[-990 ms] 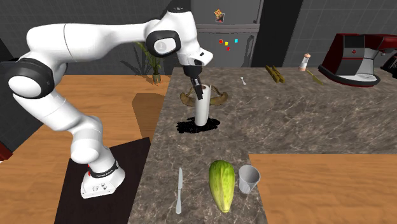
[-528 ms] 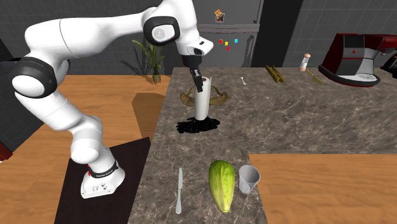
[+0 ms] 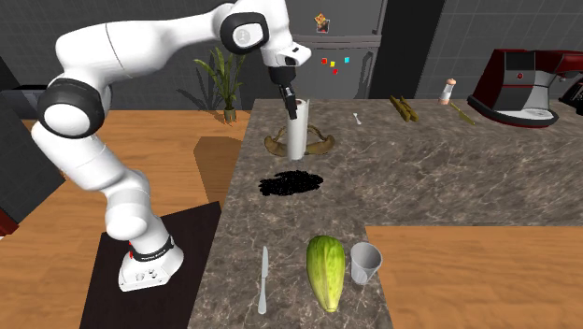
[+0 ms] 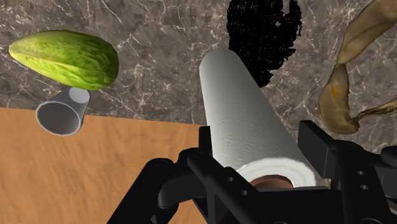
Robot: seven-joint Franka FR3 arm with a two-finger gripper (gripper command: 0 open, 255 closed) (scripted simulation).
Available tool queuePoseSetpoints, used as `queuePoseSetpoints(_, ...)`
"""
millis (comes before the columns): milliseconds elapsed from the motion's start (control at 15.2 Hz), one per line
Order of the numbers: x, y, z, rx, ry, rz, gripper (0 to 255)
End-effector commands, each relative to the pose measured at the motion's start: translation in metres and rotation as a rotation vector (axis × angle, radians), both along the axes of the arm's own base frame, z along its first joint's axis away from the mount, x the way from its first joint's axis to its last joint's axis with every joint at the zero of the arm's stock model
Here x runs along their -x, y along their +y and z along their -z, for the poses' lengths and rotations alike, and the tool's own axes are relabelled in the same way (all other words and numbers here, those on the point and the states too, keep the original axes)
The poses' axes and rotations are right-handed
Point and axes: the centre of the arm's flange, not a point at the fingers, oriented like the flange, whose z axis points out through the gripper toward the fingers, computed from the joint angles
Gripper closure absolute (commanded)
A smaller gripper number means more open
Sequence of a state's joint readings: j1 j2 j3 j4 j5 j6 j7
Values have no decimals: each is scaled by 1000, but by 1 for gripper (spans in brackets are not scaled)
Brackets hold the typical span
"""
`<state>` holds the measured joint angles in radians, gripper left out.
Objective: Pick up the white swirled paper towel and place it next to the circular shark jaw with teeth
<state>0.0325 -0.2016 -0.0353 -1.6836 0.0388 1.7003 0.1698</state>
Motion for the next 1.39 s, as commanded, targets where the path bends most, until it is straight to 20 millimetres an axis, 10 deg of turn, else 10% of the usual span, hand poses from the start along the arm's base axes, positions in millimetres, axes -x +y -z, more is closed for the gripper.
queuePoseSetpoints(0, -7, 28, 2, 0, 0, 1, 255)
queuePoseSetpoints(1320, -95, 276, 1, 0, 0, 1, 255)
